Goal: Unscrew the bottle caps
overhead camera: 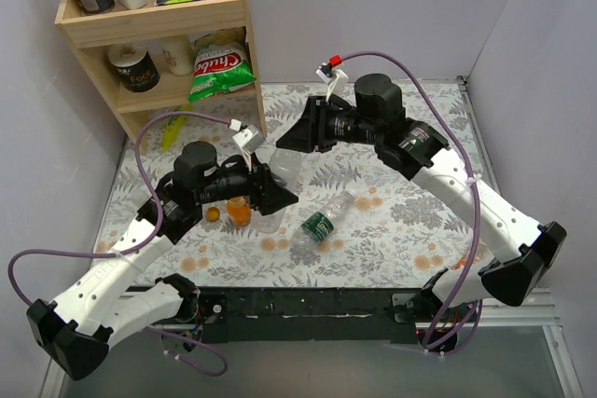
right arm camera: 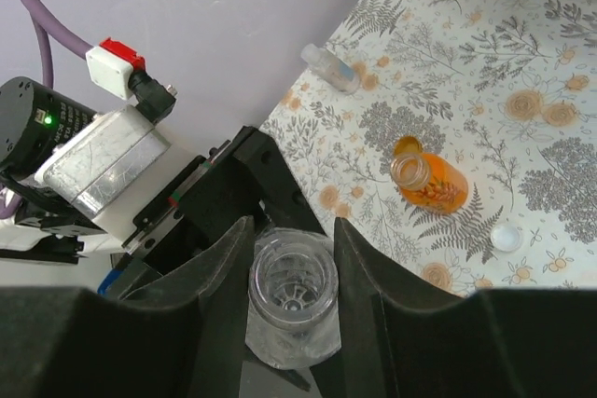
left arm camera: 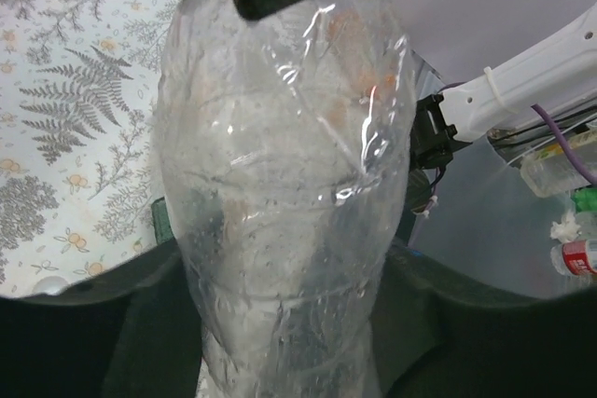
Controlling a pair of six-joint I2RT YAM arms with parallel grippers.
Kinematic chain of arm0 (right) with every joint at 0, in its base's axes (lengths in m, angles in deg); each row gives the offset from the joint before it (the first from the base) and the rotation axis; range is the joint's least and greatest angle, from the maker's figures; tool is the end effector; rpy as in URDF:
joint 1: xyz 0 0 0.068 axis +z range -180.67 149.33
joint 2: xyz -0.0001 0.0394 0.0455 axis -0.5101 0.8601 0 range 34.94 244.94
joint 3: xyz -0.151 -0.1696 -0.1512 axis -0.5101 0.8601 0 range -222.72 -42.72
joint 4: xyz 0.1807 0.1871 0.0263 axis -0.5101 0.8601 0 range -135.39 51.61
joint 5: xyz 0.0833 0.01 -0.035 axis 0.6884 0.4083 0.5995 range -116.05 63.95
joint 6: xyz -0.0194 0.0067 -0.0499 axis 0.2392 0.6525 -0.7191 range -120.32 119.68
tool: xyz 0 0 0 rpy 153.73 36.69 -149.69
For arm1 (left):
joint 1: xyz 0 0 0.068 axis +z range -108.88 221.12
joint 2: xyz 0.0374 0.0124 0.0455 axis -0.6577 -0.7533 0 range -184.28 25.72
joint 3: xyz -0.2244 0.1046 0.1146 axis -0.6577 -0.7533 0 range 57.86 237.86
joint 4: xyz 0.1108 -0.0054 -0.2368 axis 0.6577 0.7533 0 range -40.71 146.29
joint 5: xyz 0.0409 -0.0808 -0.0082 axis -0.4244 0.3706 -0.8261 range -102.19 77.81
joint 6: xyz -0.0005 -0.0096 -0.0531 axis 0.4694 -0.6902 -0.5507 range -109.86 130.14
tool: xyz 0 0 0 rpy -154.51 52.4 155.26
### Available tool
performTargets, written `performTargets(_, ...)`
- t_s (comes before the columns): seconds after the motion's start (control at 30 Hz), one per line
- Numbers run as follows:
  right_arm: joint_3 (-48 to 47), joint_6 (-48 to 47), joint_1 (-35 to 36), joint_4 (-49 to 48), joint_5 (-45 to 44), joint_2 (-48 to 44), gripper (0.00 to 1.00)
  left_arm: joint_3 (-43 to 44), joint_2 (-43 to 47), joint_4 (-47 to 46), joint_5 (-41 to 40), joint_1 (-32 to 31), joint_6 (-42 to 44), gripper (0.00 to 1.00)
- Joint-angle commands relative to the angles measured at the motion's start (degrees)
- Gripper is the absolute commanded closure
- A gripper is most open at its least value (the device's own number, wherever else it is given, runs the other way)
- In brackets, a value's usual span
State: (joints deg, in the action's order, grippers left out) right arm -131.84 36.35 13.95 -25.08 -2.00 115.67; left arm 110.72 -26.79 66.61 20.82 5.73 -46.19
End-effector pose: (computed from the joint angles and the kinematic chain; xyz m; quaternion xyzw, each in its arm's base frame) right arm 0.2143 0.2318 0.4471 -0.1836 0.7487 0.5241 0.3620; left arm 0.1545 -0.1336 0.3542 0.0262 0.7885 -0.5684 0.2334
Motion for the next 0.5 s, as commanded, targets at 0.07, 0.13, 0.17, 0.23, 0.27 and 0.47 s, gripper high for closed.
performTargets(0.07,1.76,-7.38,0.91,2.35,-15.84,-6.36,0.99,0.84,2.85,-1.33,-8.65,0.33,-2.11,0.02)
performTargets(0.13,4.30,-11.33,0.91,2.18,-27.31,-8.21,0.99,1.71,2.77,0.94,-11.74,0.42,-1.85,0.02)
performTargets(0.17,5.35,-12.74,0.99,1.92,-30.26,-9.96,0.99,2.15,2.42,1.74,-12.35,0.50,-1.59,0.02)
performTargets(0.23,9.55,-15.90,0.91,-1.23,-37.02,-12.25,0.99,2.95,1.63,4.02,-14.11,1.29,-1.23,0.02)
performTargets(0.27,11.49,-16.53,0.91,-2.90,-38.28,-12.96,0.99,3.56,0.67,4.82,-14.99,1.82,-1.06,0.02)
performTargets(0.47,23.11,-23.55,5.55,-18.71,-45.22,-12.97,0.99,4.70,0.56,10.71,-24.03,12.19,-4.56,0.02)
